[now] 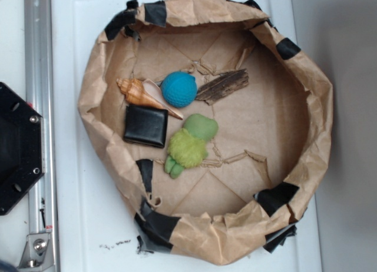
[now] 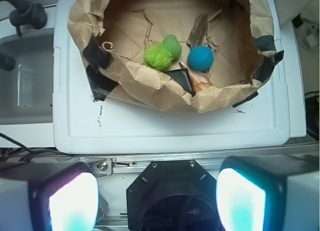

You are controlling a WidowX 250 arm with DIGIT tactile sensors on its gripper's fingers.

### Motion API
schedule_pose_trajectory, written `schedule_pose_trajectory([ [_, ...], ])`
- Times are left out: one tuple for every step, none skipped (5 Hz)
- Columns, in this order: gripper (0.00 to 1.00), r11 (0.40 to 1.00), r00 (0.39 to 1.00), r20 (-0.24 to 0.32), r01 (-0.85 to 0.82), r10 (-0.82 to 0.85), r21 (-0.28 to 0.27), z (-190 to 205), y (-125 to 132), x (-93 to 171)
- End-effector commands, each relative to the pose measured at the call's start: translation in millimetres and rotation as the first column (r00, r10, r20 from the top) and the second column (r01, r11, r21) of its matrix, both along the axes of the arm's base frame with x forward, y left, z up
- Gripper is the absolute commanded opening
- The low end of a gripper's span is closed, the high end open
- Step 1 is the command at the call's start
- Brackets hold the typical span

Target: Grab the blue ball.

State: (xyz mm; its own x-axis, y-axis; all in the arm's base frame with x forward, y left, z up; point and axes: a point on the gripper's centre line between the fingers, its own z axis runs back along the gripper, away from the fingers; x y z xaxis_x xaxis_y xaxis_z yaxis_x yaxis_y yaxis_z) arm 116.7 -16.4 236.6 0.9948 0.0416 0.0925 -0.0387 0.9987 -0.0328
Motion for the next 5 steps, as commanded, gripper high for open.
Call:
schedule_pose_trajectory([
  [1.0, 1.0, 1.0, 0.0, 0.0, 0.0, 0.0, 0.0, 0.0, 0.0],
  [1.0, 0.998, 0.993, 0.12, -0.008, 0.015, -0.058, -34.4, 27.0, 50.0],
  [1.0, 0.998, 0.996, 0.087, -0.021, 0.027, -0.066, -63.1, 38.0, 98.7],
  [1.0, 1.0, 0.998, 0.067, -0.014, 0.013, 0.008, -91.7, 50.4, 140.8],
  [1.0, 0.996, 0.997, 0.072, 0.034, -0.039, 0.081, -118.6, 49.5, 154.8],
])
